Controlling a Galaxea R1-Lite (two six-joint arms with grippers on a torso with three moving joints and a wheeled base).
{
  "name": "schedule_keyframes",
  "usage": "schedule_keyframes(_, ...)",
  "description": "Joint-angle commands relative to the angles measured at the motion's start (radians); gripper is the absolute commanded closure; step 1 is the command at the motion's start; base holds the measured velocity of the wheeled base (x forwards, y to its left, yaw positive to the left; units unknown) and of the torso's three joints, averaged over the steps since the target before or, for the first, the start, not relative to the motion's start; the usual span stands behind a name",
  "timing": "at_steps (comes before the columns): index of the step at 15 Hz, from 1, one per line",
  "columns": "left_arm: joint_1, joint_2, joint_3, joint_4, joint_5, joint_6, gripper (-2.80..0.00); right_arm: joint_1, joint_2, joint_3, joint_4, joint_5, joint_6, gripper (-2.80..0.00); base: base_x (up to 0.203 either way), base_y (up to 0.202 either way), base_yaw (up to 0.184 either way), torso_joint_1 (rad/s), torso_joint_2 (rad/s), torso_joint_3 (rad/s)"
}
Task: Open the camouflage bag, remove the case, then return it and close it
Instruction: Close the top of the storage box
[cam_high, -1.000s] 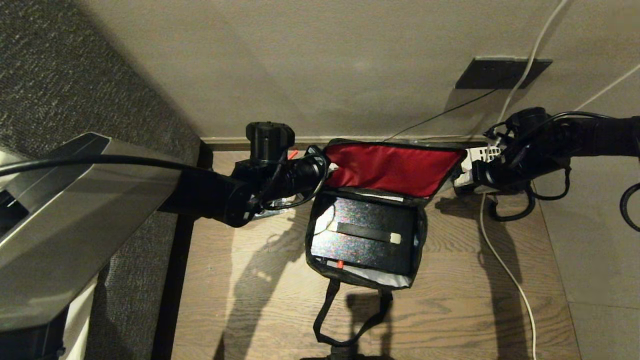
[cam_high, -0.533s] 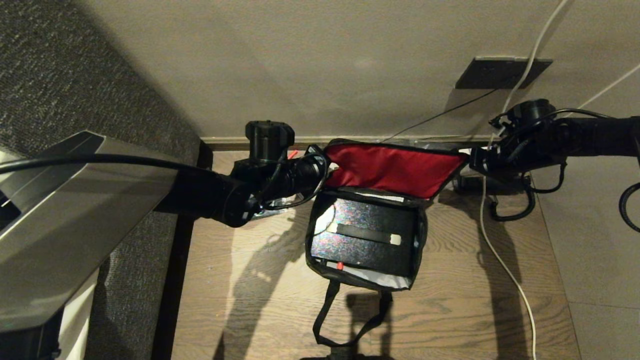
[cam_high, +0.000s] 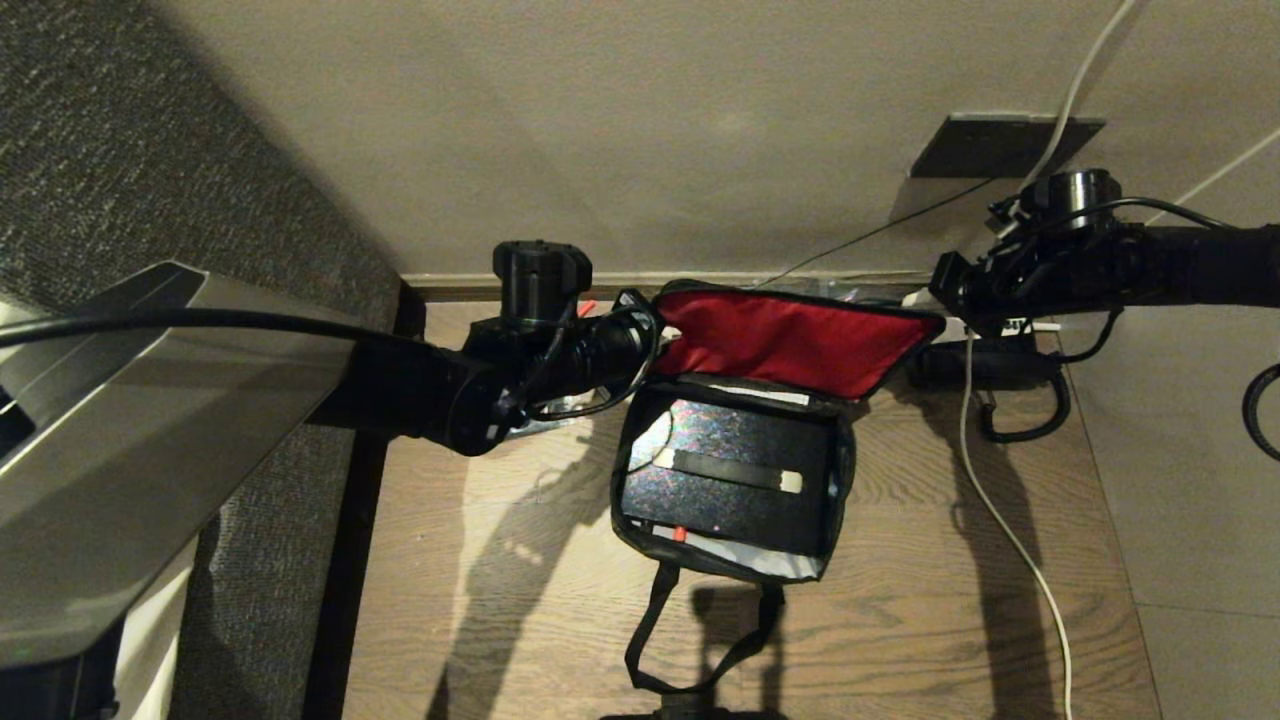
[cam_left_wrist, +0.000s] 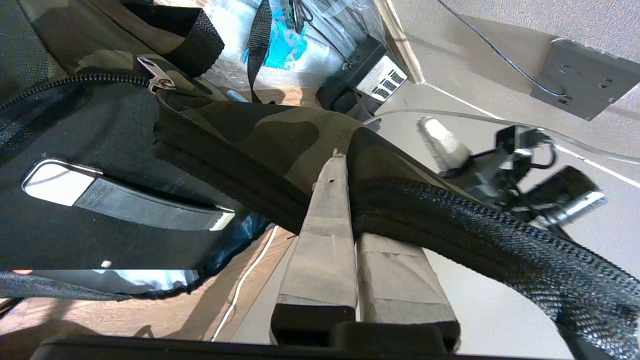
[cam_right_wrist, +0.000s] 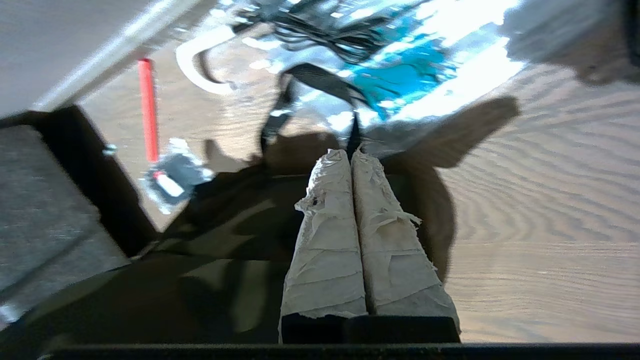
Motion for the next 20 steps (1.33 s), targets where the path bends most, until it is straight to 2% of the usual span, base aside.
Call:
schedule_keyframes(1,-0.002,0.004,0.0,-0.003,-0.002,-0.006,0.0,0.009,-0.046,0.005,0.006,0.016,0.019,0.0,0.0,0.0,0.0,0.0,0.0,0.0)
schedule_keyframes(3,-0.004,0.009,-0.001,-0.003,-0.002,-0.006,0.0,0.029,-0.101,0.014,0.03,0.061,0.071,0.0,0.0,0.0,0.0,0.0,0.0,0.0)
schedule_keyframes(5,-0.004,0.01,-0.001,-0.002,-0.002,-0.006,0.0,0.069,-0.139,0.014,0.092,0.075,0.09,0.0,0.0,0.0,0.0,0.0,0.0,0.0)
schedule_keyframes(10,-0.002,0.012,0.004,0.0,-0.002,-0.006,0.0,0.142,-0.201,0.015,0.235,0.074,0.079,0.0,0.0,0.0,0.0,0.0,0.0,0.0)
schedule_keyframes(12,-0.001,0.007,0.008,0.012,-0.002,-0.008,0.0,0.17,-0.218,0.014,0.297,0.073,0.046,0.0,0.0,0.0,0.0,0.0,0.0,0.0)
schedule_keyframes(20,0.03,0.0,0.038,0.015,0.008,-0.006,0.0,0.235,-0.241,0.009,0.443,0.066,0.03,0.0,0.0,0.0,0.0,0.0,0.0,0.0)
